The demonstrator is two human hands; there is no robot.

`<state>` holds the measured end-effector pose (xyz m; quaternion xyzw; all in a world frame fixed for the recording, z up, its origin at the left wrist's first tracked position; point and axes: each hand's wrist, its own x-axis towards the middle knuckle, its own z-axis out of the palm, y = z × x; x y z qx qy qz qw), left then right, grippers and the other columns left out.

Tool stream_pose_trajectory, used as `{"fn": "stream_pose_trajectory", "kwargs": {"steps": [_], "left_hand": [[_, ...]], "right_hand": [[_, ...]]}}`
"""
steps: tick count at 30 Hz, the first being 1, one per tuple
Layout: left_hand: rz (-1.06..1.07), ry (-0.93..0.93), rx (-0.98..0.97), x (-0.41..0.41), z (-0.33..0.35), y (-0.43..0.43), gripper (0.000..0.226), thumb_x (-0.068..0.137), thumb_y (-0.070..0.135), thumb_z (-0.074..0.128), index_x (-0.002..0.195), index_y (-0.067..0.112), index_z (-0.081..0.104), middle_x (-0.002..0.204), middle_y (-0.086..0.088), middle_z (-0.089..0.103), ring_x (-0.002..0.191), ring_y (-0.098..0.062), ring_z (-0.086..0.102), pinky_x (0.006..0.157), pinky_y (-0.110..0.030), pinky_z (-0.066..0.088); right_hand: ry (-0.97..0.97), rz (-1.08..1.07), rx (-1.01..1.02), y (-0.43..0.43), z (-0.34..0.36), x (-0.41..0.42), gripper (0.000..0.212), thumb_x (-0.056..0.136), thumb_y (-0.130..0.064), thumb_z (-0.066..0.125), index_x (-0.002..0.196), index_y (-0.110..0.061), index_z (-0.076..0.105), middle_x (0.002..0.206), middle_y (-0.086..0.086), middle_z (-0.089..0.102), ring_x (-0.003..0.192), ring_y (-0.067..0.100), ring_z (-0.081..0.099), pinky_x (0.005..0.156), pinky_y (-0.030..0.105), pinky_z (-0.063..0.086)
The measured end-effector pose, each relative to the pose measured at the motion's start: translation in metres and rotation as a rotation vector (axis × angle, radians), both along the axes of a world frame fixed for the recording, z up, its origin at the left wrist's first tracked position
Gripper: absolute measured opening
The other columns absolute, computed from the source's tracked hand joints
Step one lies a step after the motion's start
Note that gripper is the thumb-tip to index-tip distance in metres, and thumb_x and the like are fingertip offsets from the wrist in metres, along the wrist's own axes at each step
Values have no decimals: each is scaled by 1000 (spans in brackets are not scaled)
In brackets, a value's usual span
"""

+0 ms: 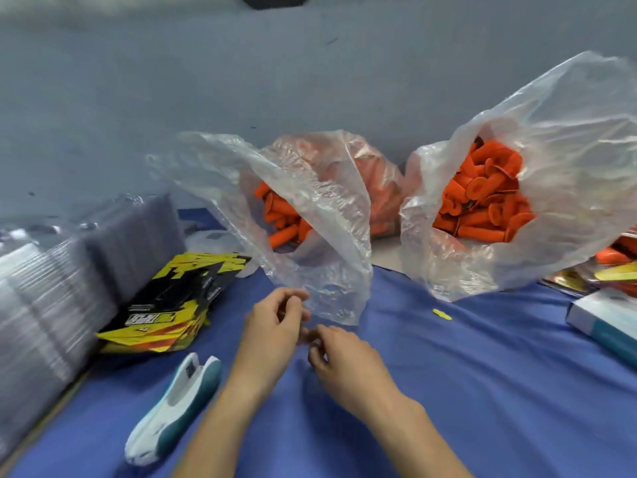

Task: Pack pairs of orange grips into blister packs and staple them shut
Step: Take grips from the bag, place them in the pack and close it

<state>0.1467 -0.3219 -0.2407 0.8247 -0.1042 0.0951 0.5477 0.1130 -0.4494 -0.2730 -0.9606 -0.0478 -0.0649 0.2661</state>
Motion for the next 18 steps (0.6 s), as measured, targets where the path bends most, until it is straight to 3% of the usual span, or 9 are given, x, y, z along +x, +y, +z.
{"fn": "stream_pose_trajectory", "kwargs": {"steps": [2,4,7,9,14,18], "left_hand": [[231,-137,151,9,5,30,20,97,19,49,95,29,66,77,6,70,75,-22,66,64,-37,50],[458,-213,465,15,8,65,20,96,18,51,109,20,67,101,-6,70,95,-31,62,77,-40,46],[609,22,822,18,-1,105,37,96,27,52,130,12,57,135,-14,55,125,-38,45,104,-46,35],[576,159,878,17,-5,119,40,99,37,48,132,15,53,137,-12,52,127,-37,44,107,-45,34],[534,107,920,16,-6,127,34,102,41,42,122,21,58,124,-7,62,115,-33,53,93,-41,41],[539,70,805,15,-3,132,35,103,33,33,92,17,62,99,-10,69,85,-32,53,73,-39,42]], "right_hand": [[-3,-1,4,6,-6,5,27,98,-31,36,119,-33,53,121,-9,59,109,21,57,84,36,47],[-3,-6,-14,10,-11,8,29,99,-33,35,122,-36,52,123,-13,57,109,18,56,80,32,43],[-15,-5,-15,16,-15,9,29,100,-36,33,122,-38,52,121,-18,55,106,13,57,75,29,36],[-24,1,-20,16,-16,9,29,101,-36,33,122,-38,53,119,-19,55,104,11,57,75,29,38],[-24,28,-19,13,-14,4,28,101,-36,35,121,-39,54,114,-20,54,100,7,56,80,28,44],[-28,54,-8,9,-13,0,28,101,-34,36,121,-39,55,113,-20,53,100,5,56,79,26,44]]}}
